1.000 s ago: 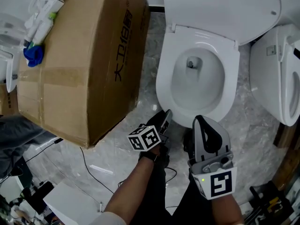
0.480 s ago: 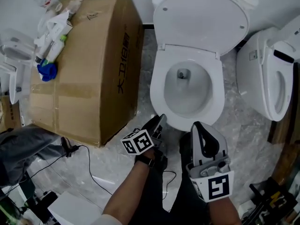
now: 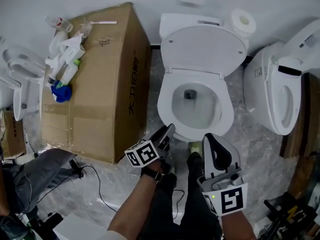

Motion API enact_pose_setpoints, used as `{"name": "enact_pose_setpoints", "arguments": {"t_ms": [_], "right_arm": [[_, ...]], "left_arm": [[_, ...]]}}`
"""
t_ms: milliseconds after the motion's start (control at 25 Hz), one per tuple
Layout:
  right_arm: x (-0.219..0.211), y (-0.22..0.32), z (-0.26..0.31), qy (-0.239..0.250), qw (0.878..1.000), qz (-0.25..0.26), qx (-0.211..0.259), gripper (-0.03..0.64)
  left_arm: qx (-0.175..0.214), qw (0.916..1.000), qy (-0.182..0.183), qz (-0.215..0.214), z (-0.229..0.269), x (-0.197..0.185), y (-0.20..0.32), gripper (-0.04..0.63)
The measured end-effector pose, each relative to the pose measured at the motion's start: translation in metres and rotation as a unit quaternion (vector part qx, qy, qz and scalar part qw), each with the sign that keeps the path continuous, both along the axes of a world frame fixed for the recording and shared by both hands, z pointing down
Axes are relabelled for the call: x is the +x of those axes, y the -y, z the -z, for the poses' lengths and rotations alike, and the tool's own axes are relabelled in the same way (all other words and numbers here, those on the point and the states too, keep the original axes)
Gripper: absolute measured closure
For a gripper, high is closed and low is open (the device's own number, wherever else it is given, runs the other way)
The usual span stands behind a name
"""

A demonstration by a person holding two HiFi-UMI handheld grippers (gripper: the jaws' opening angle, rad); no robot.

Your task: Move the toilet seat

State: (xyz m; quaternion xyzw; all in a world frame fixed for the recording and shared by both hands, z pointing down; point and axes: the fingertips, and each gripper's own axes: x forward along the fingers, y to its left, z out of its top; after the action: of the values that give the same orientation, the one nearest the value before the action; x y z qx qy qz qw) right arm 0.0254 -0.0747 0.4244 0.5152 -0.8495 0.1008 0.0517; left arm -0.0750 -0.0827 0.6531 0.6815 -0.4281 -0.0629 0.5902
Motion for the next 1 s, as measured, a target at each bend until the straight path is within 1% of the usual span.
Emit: {"name": "enact_pose_setpoints", "arguments": {"t_ms": [120,200,400,600,920,1000], "right_arm": [[0.011,0.014,0.019,0.003,1.000,0.000,0.009,0.604],[0.019,0.024,0.029,0.004,1.000,-0.001,0.009,0.604],[0.032,0.053,0.055,0.012,1.000,0.005,0.019,0.604],[0.047,0.081,0.077,0.016,0.999,0.010,0.032,0.604],[0.061,0.123,0.082,0.017,0.999,0.020,0.033,0.604],[0.063,0.131,0.079,0.018,0.999,0.024,0.032,0.604]], "left_arm": [[0.001,0.9993,-0.033,0.016,0.025,0.006,0.018,0.459],[0.001,0.9986,-0.045,0.027,0.041,0.010,0.033,0.456],[0.007,0.9963,-0.060,0.061,0.070,0.013,0.072,0.453],[0.021,0.9911,-0.082,0.103,0.097,0.016,0.111,0.449],[0.042,0.9856,-0.096,0.133,0.119,0.020,0.162,0.436],[0.048,0.9826,-0.108,0.143,0.123,0.022,0.173,0.433]]}}
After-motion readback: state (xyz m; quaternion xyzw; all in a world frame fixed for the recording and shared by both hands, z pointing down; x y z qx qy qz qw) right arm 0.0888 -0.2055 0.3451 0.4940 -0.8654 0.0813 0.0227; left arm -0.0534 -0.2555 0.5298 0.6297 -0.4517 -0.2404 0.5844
